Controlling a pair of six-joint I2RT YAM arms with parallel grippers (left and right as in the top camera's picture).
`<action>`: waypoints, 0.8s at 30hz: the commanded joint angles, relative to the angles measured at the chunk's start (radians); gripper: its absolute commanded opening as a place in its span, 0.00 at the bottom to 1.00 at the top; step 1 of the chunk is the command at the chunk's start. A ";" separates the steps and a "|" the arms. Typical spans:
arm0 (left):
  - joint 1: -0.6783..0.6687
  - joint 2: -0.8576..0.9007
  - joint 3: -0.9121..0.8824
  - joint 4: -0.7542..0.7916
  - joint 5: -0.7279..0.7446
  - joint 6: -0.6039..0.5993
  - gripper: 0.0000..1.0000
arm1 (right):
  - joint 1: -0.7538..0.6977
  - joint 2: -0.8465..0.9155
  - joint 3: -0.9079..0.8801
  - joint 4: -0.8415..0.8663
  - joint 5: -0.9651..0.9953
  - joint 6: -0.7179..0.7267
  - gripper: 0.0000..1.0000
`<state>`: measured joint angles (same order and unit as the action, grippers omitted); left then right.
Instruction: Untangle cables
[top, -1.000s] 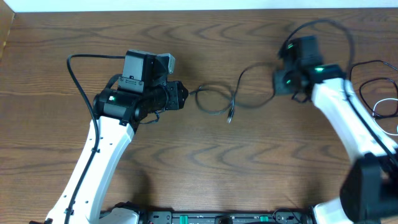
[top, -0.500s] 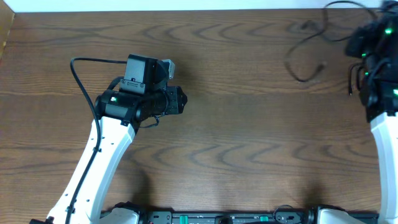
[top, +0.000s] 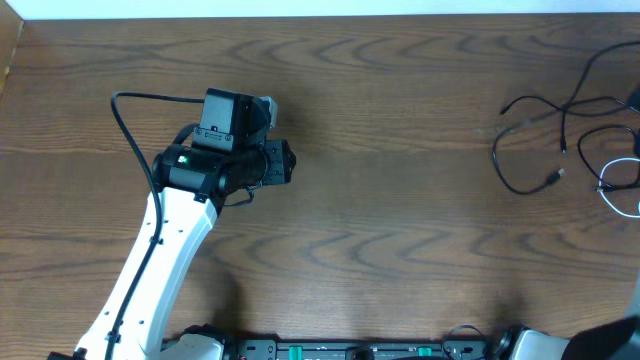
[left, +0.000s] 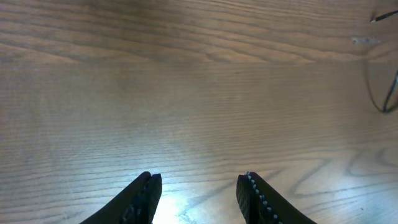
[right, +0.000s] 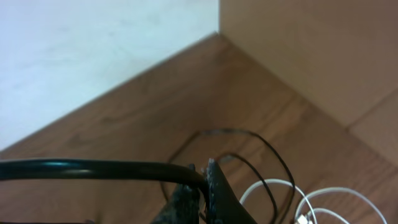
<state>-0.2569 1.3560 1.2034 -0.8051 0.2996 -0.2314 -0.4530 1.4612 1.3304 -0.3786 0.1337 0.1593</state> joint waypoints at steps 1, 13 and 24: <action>0.002 0.001 -0.011 -0.007 -0.032 0.010 0.45 | -0.080 0.029 0.072 -0.031 -0.101 0.031 0.01; 0.002 0.010 -0.011 -0.010 -0.032 0.010 0.45 | -0.257 0.161 0.303 -0.292 -0.104 0.091 0.01; 0.003 0.010 -0.011 -0.018 -0.032 0.010 0.45 | -0.238 0.279 0.302 -0.422 -0.522 0.087 0.90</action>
<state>-0.2569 1.3594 1.2026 -0.8173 0.2817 -0.2314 -0.7109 1.7218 1.6264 -0.7811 -0.1719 0.2348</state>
